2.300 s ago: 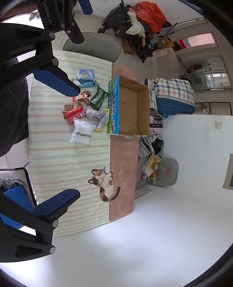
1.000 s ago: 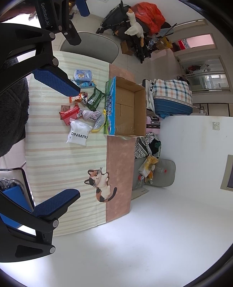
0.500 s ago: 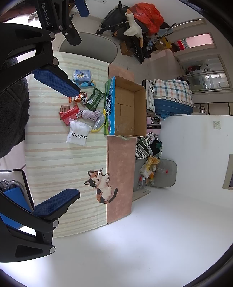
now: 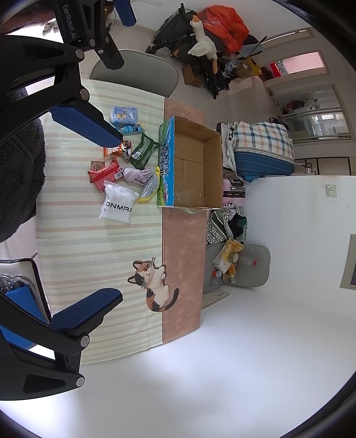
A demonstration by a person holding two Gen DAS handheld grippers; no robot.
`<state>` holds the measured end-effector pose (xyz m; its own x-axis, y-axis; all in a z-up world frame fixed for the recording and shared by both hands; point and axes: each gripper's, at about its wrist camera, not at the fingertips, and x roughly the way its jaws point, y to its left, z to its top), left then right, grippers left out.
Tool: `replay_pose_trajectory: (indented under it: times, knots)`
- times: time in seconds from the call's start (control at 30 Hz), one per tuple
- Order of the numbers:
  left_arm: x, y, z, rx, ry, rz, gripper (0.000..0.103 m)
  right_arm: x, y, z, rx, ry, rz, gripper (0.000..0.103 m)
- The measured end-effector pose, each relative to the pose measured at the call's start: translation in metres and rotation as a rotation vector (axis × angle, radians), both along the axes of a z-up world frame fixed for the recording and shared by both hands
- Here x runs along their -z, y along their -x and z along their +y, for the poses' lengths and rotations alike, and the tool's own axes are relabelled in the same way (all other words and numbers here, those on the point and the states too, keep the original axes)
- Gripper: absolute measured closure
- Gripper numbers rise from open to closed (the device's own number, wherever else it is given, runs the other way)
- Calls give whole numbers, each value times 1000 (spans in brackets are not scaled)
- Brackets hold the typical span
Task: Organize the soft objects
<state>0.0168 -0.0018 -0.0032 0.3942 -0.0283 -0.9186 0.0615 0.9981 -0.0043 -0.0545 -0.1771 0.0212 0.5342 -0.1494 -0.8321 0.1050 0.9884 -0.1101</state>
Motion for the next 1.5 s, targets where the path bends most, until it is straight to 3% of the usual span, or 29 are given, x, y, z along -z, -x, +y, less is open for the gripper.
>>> replay_pose_trajectory:
  times: [0.8, 1.03, 1.13, 1.23, 1.43, 1.5]
  knots:
    - [-6, -5, -14, -13, -15, -21, 0, -5, -11, -12, -20, -20, -27, 0]
    - [8, -32, -8, -64, 25, -49, 0, 11, -35, -26, -30, -10, -17, 0]
    - [40, -58, -5, -96, 50, 1, 0, 42, -66, -38, -56, -3, 30, 0]
    - [91, -85, -9, -103, 69, 110, 0, 95, -106, -46, -148, -36, 132, 0]
    - [208, -107, -22, -144, 53, 342, 3, 258, -175, -27, -510, 84, 416, 0]
    - [243, -106, -26, -165, 30, 406, 3, 303, -190, -20, -597, 112, 466, 0]
